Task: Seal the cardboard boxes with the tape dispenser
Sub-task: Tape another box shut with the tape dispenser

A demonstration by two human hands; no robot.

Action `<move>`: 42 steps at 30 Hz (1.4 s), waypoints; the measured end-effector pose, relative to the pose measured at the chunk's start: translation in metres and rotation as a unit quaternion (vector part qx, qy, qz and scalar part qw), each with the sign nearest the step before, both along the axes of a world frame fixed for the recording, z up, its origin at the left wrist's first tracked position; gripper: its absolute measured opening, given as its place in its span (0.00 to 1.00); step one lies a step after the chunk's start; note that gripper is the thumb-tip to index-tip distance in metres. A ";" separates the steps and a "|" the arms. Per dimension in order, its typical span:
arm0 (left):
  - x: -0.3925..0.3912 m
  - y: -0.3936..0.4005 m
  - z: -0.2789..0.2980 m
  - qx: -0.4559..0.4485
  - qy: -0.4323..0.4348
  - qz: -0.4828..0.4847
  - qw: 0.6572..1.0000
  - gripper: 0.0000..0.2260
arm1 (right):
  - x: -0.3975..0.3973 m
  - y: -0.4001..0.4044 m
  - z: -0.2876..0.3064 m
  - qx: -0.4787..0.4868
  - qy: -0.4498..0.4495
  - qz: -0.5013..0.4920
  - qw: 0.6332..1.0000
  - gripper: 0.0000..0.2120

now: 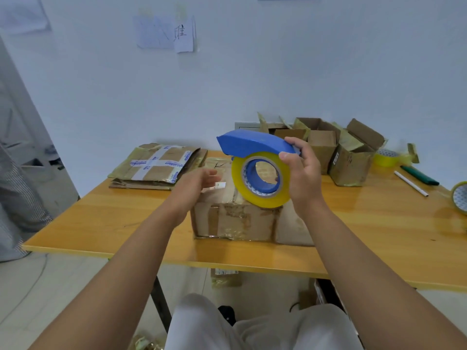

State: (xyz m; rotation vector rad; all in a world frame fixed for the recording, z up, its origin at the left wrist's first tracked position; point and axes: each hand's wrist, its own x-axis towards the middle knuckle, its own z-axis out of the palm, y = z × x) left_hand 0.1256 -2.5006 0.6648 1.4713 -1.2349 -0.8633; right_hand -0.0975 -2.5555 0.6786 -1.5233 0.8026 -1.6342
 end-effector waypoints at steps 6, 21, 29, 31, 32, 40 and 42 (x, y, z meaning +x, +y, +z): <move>0.000 -0.012 0.028 0.040 0.136 0.011 0.990 0.24 | -0.006 -0.001 0.001 -0.017 0.028 0.047 0.998 0.23; -0.002 -0.016 0.029 0.046 0.349 -0.072 0.933 0.11 | -0.012 0.000 0.001 0.009 0.030 0.070 0.997 0.22; 0.006 -0.017 0.026 0.080 0.261 -0.078 0.959 0.06 | -0.013 -0.001 0.002 0.009 0.062 0.079 0.995 0.24; 0.010 -0.018 0.027 0.076 0.258 -0.061 0.961 0.06 | -0.012 -0.002 0.004 0.005 0.090 0.084 0.992 0.25; 0.012 -0.018 0.027 0.071 0.253 -0.051 0.964 0.06 | -0.012 -0.002 0.007 0.001 0.104 0.090 0.990 0.24; 0.031 -0.003 0.018 0.048 0.198 0.027 0.979 0.05 | -0.008 -0.002 0.046 -0.014 0.215 0.115 0.970 0.21; 0.046 0.002 0.014 0.045 0.196 0.060 0.978 0.06 | -0.021 -0.001 0.051 -0.005 0.218 0.104 0.970 0.20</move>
